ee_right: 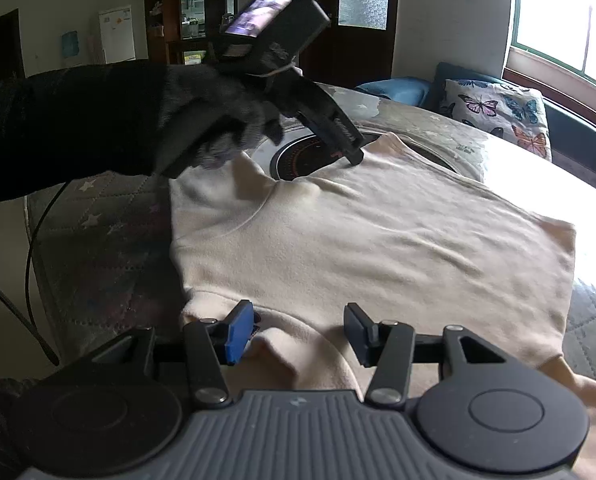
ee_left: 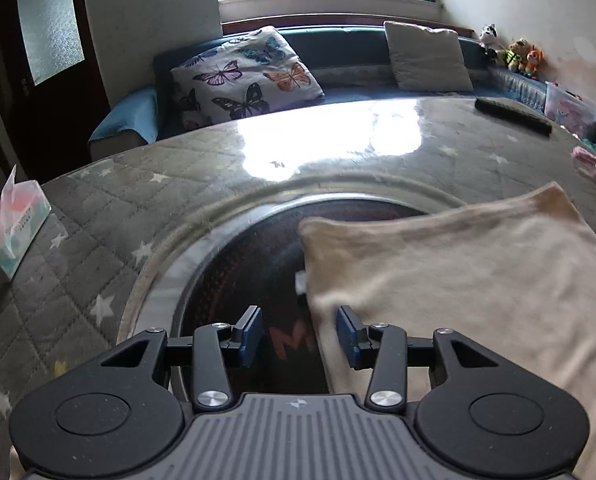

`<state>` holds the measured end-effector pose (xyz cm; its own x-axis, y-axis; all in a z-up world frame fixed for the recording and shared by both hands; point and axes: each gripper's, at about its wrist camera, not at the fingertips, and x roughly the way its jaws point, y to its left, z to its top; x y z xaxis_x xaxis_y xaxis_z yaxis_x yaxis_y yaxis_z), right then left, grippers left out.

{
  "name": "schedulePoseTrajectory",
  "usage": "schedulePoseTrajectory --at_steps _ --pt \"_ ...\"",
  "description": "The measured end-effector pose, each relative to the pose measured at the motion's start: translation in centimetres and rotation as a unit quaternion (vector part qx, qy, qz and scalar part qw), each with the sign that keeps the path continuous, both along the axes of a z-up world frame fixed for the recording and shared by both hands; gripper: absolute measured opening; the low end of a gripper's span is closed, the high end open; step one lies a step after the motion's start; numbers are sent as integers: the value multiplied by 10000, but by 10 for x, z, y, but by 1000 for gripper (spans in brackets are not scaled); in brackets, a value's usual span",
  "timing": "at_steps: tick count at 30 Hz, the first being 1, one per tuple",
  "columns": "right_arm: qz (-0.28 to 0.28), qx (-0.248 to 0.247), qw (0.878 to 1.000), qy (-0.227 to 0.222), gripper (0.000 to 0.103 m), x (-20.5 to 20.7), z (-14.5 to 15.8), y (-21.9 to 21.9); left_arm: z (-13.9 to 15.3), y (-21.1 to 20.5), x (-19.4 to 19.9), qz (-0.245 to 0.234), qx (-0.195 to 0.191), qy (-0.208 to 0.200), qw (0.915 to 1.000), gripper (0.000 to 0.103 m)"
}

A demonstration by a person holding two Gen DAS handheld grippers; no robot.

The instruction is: Fold clothes

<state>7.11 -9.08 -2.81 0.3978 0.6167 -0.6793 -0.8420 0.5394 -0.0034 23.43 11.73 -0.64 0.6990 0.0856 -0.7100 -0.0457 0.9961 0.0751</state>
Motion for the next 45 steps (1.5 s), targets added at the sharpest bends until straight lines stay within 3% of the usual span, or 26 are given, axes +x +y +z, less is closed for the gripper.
schedulePoseTrajectory --at_steps 9,11,15,21,26,33,37,40,43,45 --pt "-29 96 9999 96 55 3 -2 -2 -1 20 34 431 -284 -2 9987 55" --pt "-27 117 9999 103 55 4 -2 -3 -3 20 37 500 -205 -34 9985 62" --pt "-3 121 9998 137 55 3 0 -4 0 17 31 526 -119 -33 9985 61" --pt "-2 31 9999 153 55 -7 3 -10 18 -9 -18 58 116 -219 9997 61" --pt "36 -7 9998 195 55 -19 6 -17 24 -39 -74 -546 97 -246 9982 62" --pt "-9 2 10000 96 55 -39 13 -29 14 -83 -139 -1242 135 -394 9914 63" --pt "-269 26 9996 116 56 -40 15 -37 5 -97 -155 -1460 -68 -426 9883 67" --pt "-302 -108 9993 201 56 -42 5 -37 -2 -109 -166 -1607 91 -411 9861 67" --pt "-279 -78 9995 104 65 -48 8 -39 -4 -112 -175 -1673 223 -491 9844 71" --pt "-366 11 9993 33 77 -50 13 -44 -1 -108 -178 -1628 170 -555 9850 75"
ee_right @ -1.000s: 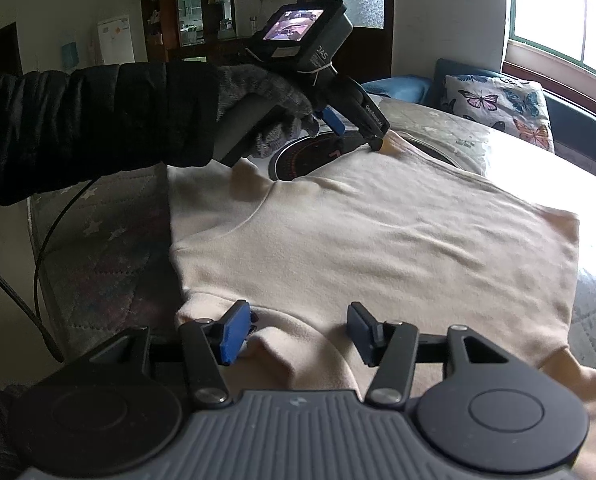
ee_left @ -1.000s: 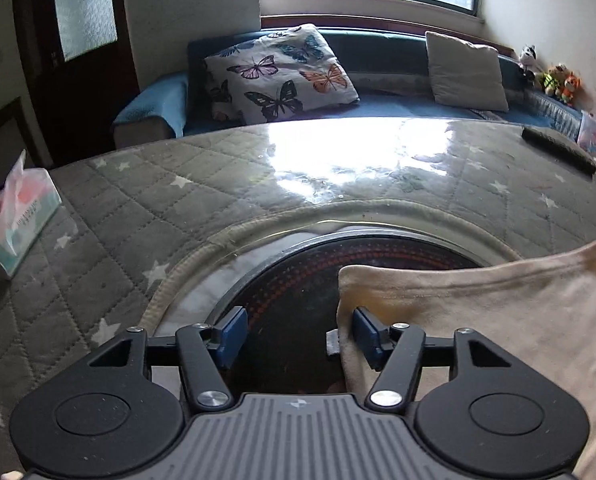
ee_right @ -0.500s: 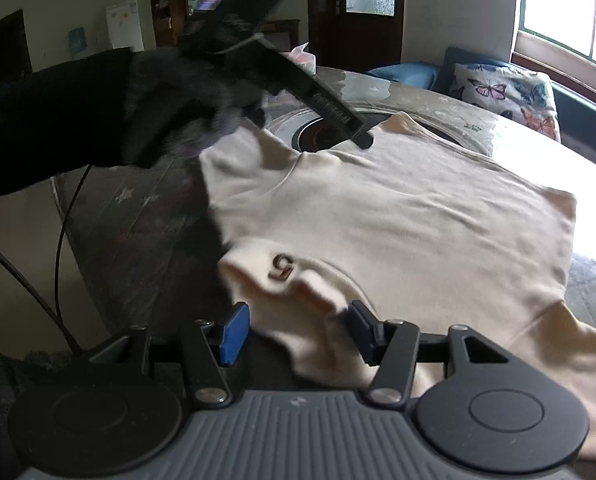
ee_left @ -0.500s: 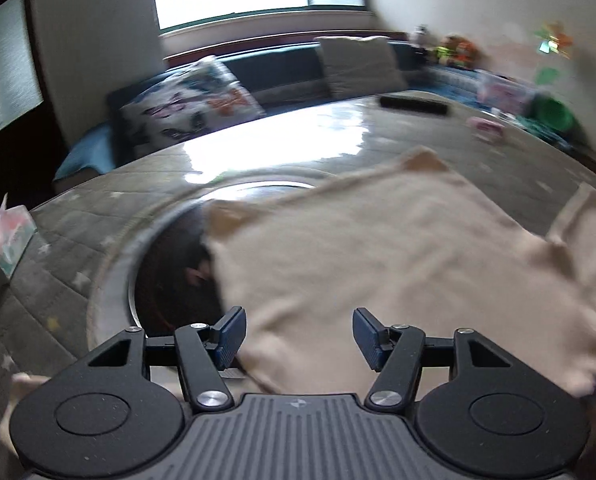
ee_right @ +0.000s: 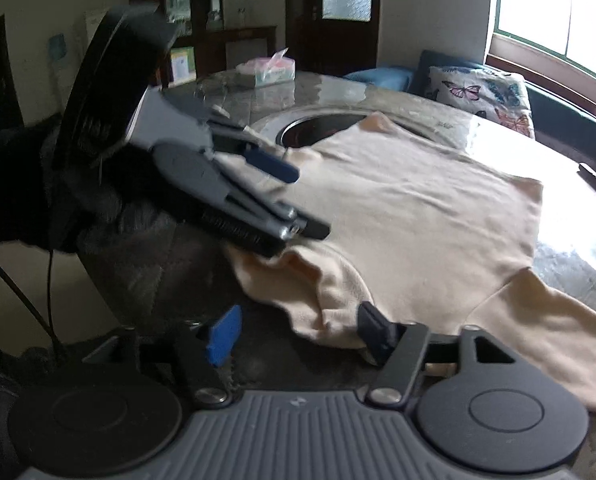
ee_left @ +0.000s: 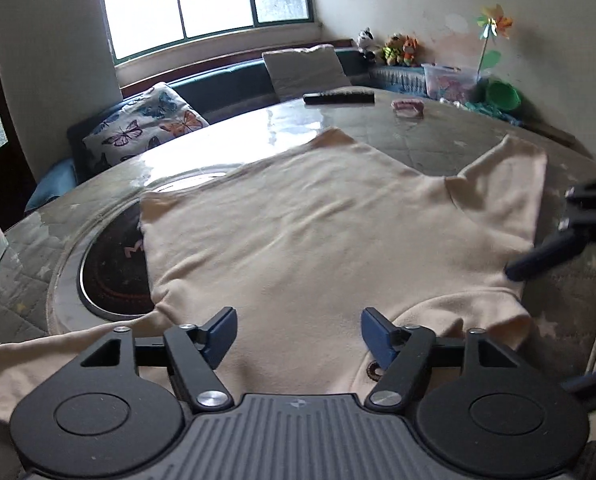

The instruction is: Fold clothes

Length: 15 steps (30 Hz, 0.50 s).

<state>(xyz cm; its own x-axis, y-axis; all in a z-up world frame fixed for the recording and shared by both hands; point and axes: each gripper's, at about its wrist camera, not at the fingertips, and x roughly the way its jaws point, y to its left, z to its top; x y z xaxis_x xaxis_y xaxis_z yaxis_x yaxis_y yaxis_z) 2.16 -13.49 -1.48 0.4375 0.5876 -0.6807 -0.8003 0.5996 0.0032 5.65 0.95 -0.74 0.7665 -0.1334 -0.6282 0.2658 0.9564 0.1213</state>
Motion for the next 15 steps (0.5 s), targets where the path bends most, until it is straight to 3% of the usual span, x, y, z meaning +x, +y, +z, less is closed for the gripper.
schedulePoseTrajectory --at_steps 6,8,15 --pt "-701 316 9969 -140 88 9 11 -29 11 9 -3 197 -238 -189 9993 91" --pt "-1095 411 9929 -221 94 16 13 -43 15 9 -4 221 -364 -244 9988 102" --pt "-2665 547 9615 -378 95 45 5 -105 21 -5 -6 2 -507 -290 9983 103"
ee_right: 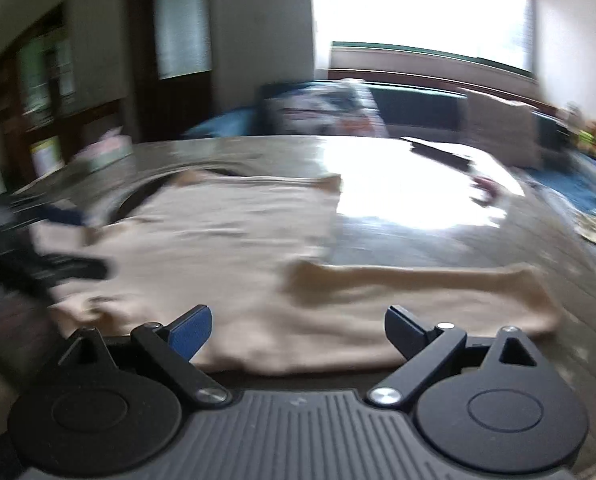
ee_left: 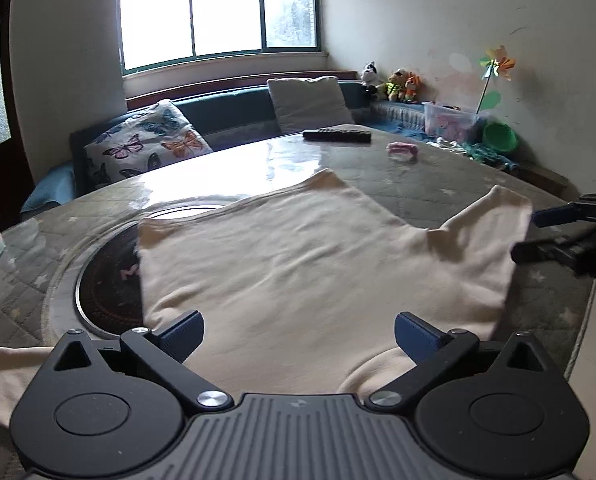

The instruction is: Fold clothes

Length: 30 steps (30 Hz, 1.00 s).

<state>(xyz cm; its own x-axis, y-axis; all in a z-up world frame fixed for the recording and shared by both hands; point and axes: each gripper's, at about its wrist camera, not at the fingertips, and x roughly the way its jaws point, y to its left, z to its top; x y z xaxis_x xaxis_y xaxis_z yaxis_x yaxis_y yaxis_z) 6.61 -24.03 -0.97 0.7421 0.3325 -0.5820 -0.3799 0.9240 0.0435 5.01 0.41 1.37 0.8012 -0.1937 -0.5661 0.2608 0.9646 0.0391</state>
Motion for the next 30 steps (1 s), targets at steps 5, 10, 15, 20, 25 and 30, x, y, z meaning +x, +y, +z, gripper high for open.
schedulePoseTrajectory --at_steps 5,10,15,20,25,30 --pt "-938 -47 9955 -111 95 26 -12 -42 -1 -11 -1 -74 -22 54 10000 103" --pt "-1715 -14 9851 -90 89 48 -21 -80 -4 -23 0 -178 42 137 9997 103" --pt "-2353 133 9718 83 69 66 -32 -112 -6 -35 3 -292 141 188 9993 103" --pt "-2552 156 9666 158 49 72 -40 -120 -8 -41 6 -325 152 238 9991 103" --pt "-2589 71 9658 65 26 69 -40 -119 -10 -46 8 -337 176 274 9989 103" --pt "-2744 304 9611 15 7 66 -35 -125 -12 -50 13 -296 235 344 9987 103"
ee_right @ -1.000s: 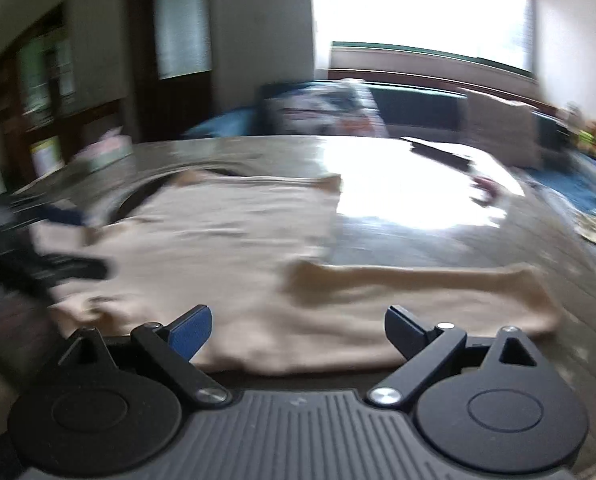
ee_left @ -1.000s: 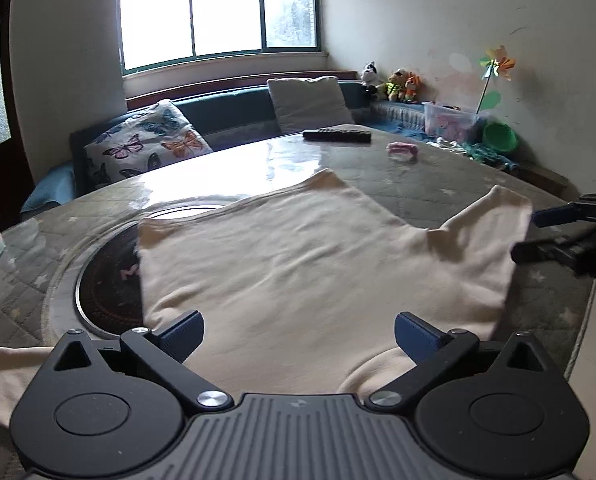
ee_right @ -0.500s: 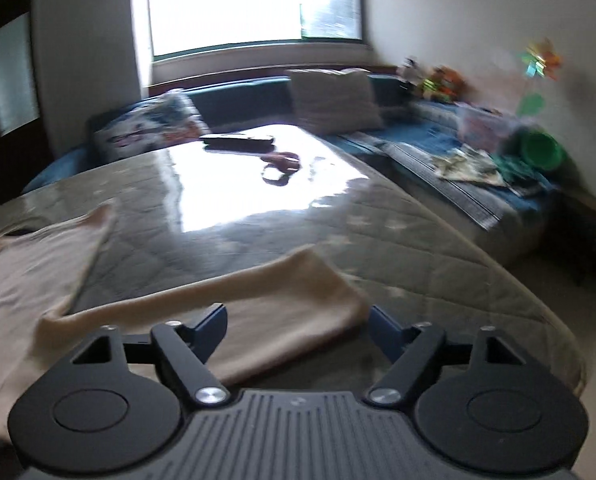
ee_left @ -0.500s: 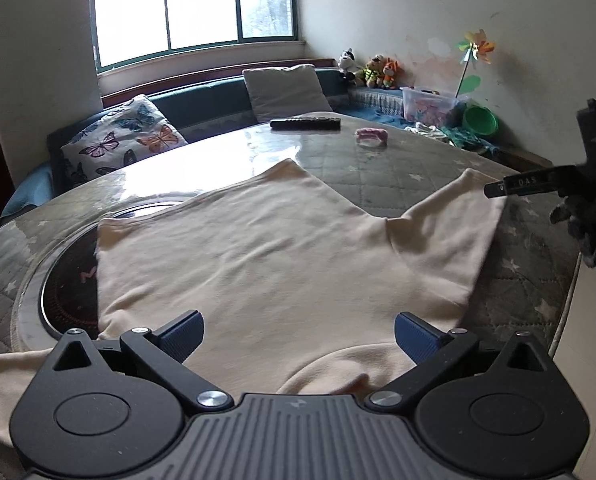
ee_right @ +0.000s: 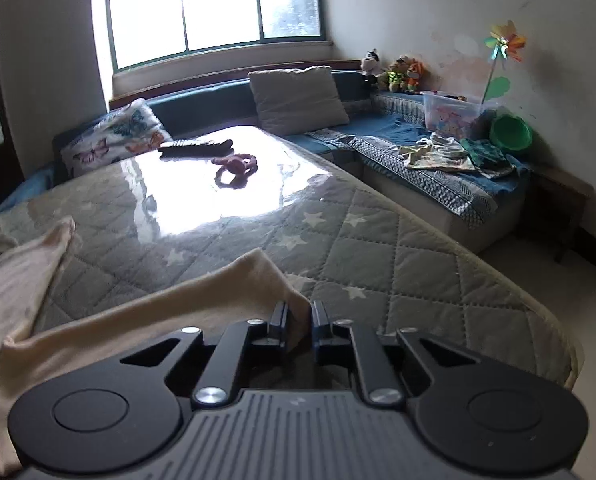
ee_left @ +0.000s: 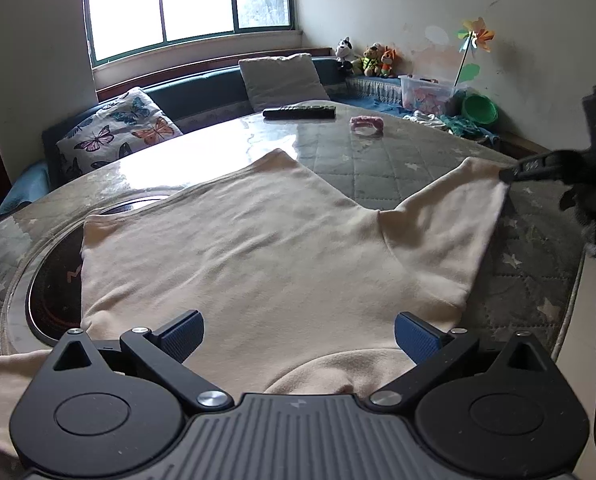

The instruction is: Fold clothes

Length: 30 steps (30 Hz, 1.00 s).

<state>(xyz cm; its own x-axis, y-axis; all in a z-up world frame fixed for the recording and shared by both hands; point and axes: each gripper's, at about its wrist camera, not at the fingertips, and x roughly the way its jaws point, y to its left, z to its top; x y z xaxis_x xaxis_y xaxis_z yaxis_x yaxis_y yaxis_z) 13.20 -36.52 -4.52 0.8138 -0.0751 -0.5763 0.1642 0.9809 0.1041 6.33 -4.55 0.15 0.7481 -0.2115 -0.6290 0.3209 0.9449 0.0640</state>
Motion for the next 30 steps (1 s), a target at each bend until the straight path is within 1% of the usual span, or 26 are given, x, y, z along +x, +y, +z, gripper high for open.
schedulePoseTrajectory --at_steps 4,7,10,14,17,21,22,24,26,28,29,30 --pt "105 60 9996 -267 6 -8 17 3 -3 -5 4 -56 41 37 10000 103" --pt "319 76 9981 -530 6 -15 38 11 -4 -7 4 -101 10 46 9999 103" --pt "639 84 9950 -765 5 -21 60 25 -3 -4 1 -71 -39 31 10000 103" --pt "1157 63 9870 -1114 5 -31 88 54 0 11 -3 93 -102 -35 9999 103" --pt "1634 101 9772 -1350 5 -40 110 83 2 23 -7 249 -159 -76 9995 103" --pt "2182 102 9637 -1537 5 -49 126 119 3 42 -13 462 -250 -126 9985 103" --pt "2376 119 9583 -1581 5 -52 130 133 3 46 -14 500 -275 -141 9983 103" --pt "2634 131 9512 -1603 5 -53 134 150 3 54 -18 586 -323 -165 9976 103" --pt "2986 162 9407 -1600 5 -54 135 175 3 61 -21 642 -362 -170 9971 103" --pt "3212 160 9339 -1564 5 -54 135 193 2 67 -24 710 -381 -171 9966 103" --pt "3432 151 9272 -1494 5 -53 133 209 1 70 -25 740 -394 -173 9963 103" --pt "3551 140 9233 -1458 5 -55 129 219 1 73 -27 766 -409 -178 9961 103"
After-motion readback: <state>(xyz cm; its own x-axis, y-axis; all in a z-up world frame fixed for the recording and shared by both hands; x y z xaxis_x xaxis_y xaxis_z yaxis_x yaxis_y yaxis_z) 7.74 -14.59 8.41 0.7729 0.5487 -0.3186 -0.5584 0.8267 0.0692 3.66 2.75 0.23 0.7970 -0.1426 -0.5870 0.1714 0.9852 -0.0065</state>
